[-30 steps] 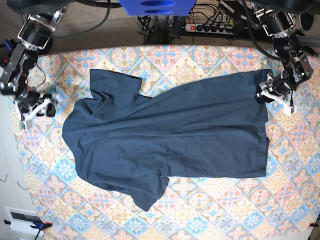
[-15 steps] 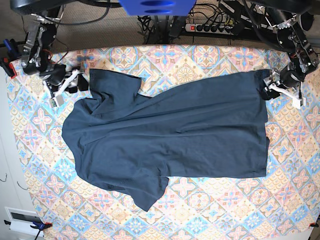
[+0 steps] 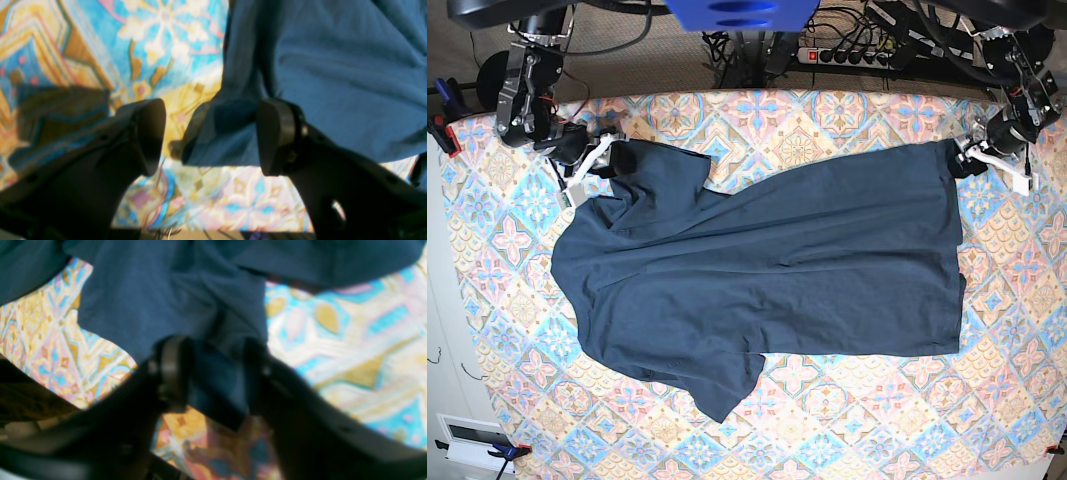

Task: Layout the t-shirt on the table in an organized manner, then fold the t-shirt properly
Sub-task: 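Hold the shirt with both grippers and stretch it taut between them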

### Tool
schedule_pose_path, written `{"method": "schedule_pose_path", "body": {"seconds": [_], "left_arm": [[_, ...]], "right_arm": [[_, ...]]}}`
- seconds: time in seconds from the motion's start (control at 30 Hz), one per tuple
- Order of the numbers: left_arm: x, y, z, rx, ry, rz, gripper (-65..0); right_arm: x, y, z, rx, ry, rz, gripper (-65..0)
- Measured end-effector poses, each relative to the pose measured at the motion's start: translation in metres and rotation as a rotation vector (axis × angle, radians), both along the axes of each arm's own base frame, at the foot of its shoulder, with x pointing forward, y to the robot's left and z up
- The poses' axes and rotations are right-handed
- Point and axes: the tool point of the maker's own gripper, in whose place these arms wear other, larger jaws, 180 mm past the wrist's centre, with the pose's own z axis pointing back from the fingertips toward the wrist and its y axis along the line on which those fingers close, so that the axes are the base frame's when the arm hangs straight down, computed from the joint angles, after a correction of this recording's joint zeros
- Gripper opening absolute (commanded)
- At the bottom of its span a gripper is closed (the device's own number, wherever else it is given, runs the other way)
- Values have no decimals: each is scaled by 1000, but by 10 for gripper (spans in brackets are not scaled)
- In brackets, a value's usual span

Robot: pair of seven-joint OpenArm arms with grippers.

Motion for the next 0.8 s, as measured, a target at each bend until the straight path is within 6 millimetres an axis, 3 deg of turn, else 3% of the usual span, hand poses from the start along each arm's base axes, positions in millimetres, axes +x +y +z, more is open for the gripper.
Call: {"method": "schedule_pose_path", "body": {"seconds": [0.1, 0.27, 0.4, 0.53, 0.63, 0.8], "left_arm": [[-13, 0, -7, 0, 33, -1, -230], [-24, 9, -1, 53, 60, -32, -230], [-29, 6, 7, 72, 49, -53, -231], [-32, 3, 11, 88, 52, -73, -231], [-28, 2, 12, 87, 42, -73, -231], [-29, 2, 12, 86, 43, -73, -231]], "right_arm": [[-3, 3, -2, 5, 8, 10, -629], [-16, 2, -1, -17, 10, 61, -628], [-34, -7, 6, -64, 11, 81, -629], [-25, -6, 22, -66, -62, 95, -626], [-22, -17, 23, -86, -67, 64, -573], [-23, -27, 20, -93, -51, 31, -408]]}}
